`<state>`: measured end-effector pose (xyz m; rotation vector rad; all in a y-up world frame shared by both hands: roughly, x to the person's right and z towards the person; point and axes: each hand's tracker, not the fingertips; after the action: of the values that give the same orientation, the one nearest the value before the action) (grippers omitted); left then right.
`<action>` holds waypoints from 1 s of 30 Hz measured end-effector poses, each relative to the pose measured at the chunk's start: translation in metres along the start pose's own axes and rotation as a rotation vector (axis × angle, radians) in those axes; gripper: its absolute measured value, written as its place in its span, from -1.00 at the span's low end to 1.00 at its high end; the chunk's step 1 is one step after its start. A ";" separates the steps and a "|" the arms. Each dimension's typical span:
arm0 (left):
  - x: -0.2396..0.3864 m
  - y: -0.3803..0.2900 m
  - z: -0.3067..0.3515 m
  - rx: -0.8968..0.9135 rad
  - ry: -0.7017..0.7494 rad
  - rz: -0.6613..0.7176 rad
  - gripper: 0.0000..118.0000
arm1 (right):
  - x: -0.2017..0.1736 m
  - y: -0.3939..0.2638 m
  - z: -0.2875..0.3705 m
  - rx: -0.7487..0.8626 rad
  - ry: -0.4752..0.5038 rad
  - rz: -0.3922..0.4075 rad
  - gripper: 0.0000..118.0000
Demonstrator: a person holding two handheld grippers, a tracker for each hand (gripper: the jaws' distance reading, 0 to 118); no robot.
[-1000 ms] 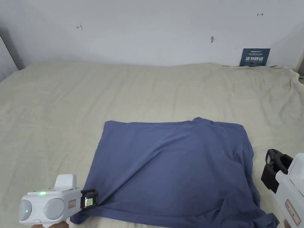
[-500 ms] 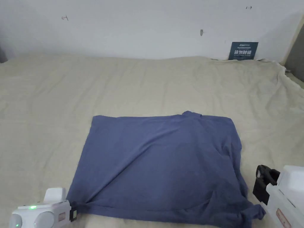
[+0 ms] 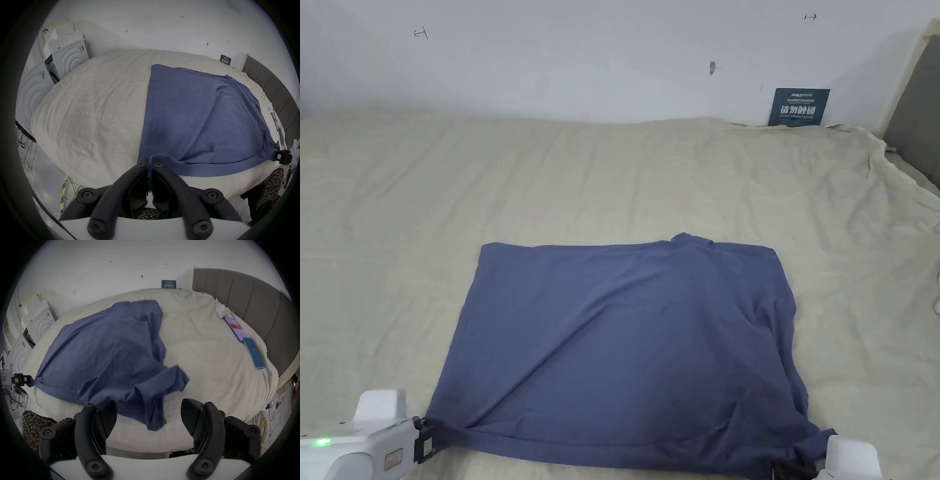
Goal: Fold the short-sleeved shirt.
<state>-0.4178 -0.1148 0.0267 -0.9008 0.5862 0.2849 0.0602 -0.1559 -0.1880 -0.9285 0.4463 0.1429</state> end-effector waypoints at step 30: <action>-0.001 0.114 -0.045 0.126 0.022 -0.033 -0.99 | 0.003 0.152 -0.016 0.209 0.060 0.047 -0.93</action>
<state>-0.4879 -0.0823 -0.0686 -0.7920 0.6024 0.2067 0.0114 -0.0788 -0.3102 -0.7191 0.5278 0.1089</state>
